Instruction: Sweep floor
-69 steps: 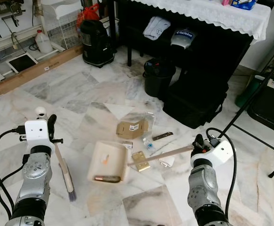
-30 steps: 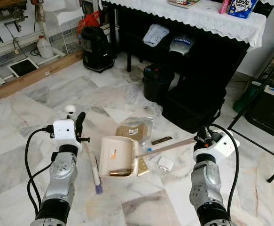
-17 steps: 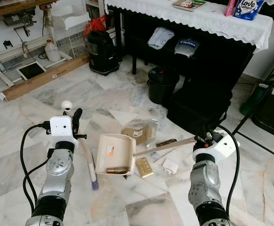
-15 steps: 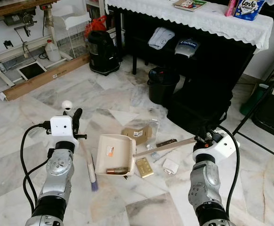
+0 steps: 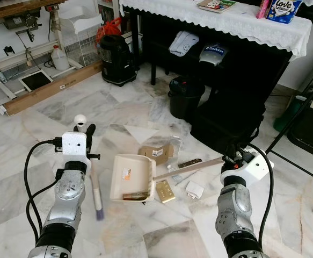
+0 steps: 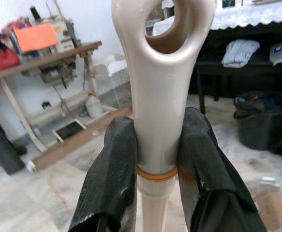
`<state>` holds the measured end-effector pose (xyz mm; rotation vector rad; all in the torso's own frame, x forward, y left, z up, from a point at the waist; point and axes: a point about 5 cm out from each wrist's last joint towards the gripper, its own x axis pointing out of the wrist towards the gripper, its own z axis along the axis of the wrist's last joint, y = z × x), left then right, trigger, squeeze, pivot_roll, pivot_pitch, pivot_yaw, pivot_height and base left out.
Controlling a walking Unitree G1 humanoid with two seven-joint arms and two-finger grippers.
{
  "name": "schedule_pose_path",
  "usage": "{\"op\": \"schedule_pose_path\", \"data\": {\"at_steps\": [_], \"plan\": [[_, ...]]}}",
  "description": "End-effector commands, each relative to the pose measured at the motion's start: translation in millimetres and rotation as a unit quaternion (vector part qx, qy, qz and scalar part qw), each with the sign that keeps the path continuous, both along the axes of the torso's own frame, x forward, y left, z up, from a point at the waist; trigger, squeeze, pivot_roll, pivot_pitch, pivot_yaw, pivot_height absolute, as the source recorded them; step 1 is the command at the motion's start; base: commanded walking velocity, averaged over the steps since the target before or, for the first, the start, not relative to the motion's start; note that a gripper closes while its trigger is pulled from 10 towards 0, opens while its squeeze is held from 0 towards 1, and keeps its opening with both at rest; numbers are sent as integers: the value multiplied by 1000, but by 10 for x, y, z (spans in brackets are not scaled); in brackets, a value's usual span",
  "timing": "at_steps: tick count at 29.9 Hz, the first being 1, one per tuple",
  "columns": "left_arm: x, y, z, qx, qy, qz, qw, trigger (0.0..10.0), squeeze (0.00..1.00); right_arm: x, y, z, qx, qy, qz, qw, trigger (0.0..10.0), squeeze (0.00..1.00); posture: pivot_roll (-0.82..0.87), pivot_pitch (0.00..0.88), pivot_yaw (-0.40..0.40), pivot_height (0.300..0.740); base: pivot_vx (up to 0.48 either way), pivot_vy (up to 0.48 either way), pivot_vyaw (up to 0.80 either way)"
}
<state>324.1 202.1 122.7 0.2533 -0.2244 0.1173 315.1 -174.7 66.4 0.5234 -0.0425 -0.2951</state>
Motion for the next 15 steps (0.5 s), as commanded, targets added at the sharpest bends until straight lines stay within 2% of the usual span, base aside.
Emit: {"op": "schedule_pose_path", "data": {"at_steps": [1,4,8,15], "plan": [[8,-29,90,31,-30,-6,999,10000,0,27,-28,116,-6,-29,-7,1000,10000,0,-51,0,-3,740,0,0,0],[6,-50,84,16,-32,-6,999,10000,0,28,-39,116,-6,-29,-7,1000,10000,0,-52,1,-10,740,0,0,0],[-2,-44,90,-33,-39,3,999,10000,0,36,-51,129,-11,-30,-6,999,10000,0,-58,0,-19,740,0,0,0],[5,-27,69,-52,-37,10,998,10000,0,35,-79,151,-22,-31,-9,999,10000,0,-69,0,-20,740,0,0,0]]}}
